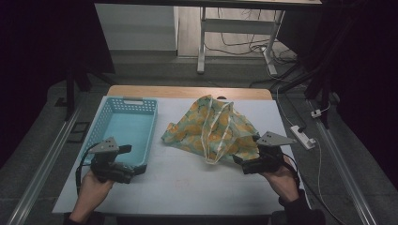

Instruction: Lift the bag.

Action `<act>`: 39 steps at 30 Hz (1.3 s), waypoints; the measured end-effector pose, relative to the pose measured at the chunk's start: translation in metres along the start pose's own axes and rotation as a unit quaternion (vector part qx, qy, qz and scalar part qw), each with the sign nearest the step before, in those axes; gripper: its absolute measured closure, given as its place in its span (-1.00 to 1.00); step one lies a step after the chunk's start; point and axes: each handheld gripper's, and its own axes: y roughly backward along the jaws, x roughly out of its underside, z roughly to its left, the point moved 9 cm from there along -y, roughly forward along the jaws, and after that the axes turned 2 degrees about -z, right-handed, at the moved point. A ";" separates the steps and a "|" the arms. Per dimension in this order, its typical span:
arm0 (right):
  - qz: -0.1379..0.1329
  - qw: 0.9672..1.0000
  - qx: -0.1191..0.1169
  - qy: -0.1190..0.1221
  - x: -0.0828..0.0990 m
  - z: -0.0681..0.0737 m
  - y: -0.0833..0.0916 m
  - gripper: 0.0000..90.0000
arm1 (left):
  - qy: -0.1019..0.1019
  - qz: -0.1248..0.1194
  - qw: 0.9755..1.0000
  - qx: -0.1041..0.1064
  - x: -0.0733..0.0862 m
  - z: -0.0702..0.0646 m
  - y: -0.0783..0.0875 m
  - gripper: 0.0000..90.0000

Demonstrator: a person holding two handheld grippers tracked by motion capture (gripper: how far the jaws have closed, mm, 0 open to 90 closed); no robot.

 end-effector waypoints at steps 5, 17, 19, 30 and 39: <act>0.005 1.000 0.008 -0.004 0.014 0.000 0.007 -1.00 | 0.010 0.000 1.000 -0.011 0.016 -0.001 0.006 -1.00; 0.012 0.999 0.026 -0.037 0.051 -0.005 0.024 -1.00 | 0.032 -0.002 0.999 -0.040 0.047 0.001 0.024 -1.00; 0.014 0.999 0.029 -0.041 0.057 -0.006 0.026 -1.00 | 0.033 0.001 0.998 -0.049 0.052 0.002 0.026 -1.00; 0.045 0.996 0.047 -0.058 0.096 -0.009 0.034 -1.00 | 0.045 0.025 0.995 -0.081 0.081 0.008 0.032 -1.00; 0.090 0.992 0.057 -0.066 0.125 -0.010 0.035 -1.00 | 0.056 0.074 0.990 -0.103 0.107 0.014 0.031 -1.00</act>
